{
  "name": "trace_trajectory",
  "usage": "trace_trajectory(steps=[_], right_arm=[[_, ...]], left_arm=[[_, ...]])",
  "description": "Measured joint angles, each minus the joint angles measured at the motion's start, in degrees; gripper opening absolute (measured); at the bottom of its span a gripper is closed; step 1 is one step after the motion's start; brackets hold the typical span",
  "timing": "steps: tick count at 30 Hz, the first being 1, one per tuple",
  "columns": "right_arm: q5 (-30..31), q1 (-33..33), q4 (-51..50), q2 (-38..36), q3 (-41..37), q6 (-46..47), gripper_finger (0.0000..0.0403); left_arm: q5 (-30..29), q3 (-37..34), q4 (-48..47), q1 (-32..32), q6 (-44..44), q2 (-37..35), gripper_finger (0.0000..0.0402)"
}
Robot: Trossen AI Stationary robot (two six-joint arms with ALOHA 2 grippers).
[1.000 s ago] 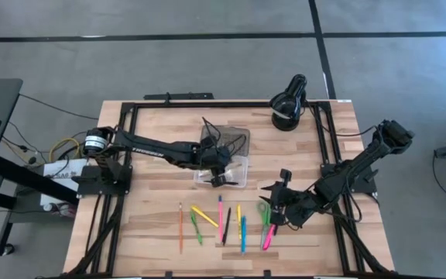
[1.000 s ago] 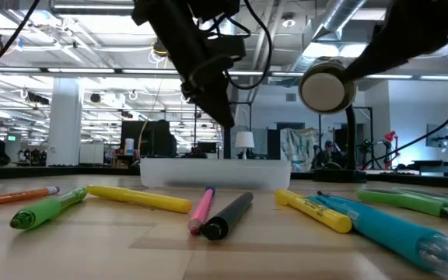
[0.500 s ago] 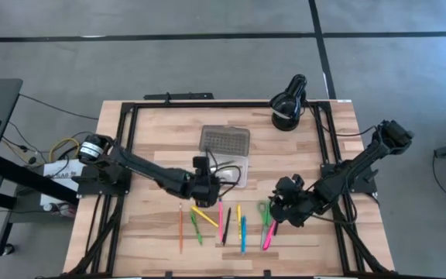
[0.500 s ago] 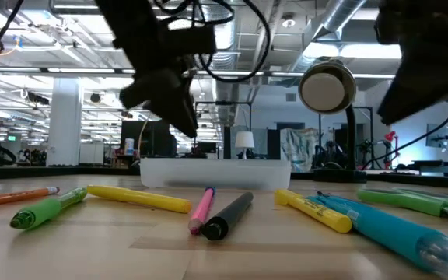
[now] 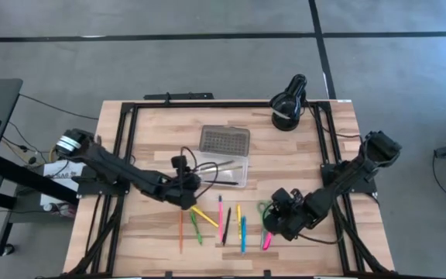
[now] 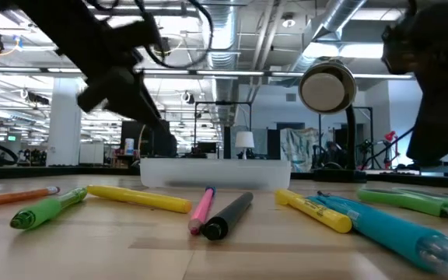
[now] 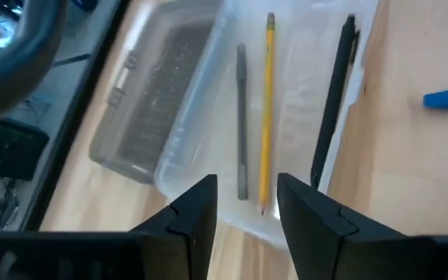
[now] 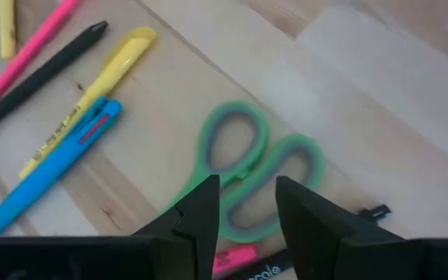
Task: Pick & place school supplies into a supply box
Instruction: Put the right black pen into the transparent supply box
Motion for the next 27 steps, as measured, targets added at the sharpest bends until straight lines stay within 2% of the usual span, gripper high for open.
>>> trace_trajectory(steps=[7,12,18,27], right_arm=[[-4.8,0.1,-8.5,1.5,3.0,8.0,0.012],[-6.2,2.1,-10.8,1.5,3.1,15.3,0.012],[-7.5,3.7,-12.9,1.5,3.0,20.8,0.012],[-5.9,3.0,-12.7,2.7,3.0,20.8,0.012]], left_arm=[[-6.9,-3.8,0.5,-7.3,-1.6,-6.0,0.013],[-10.5,-4.2,0.5,-10.6,-2.6,-7.2,0.013],[-11.8,-4.2,0.2,-11.8,-2.8,-7.1,0.013],[-11.9,-4.2,0.2,-11.7,-3.2,-7.1,0.013]])
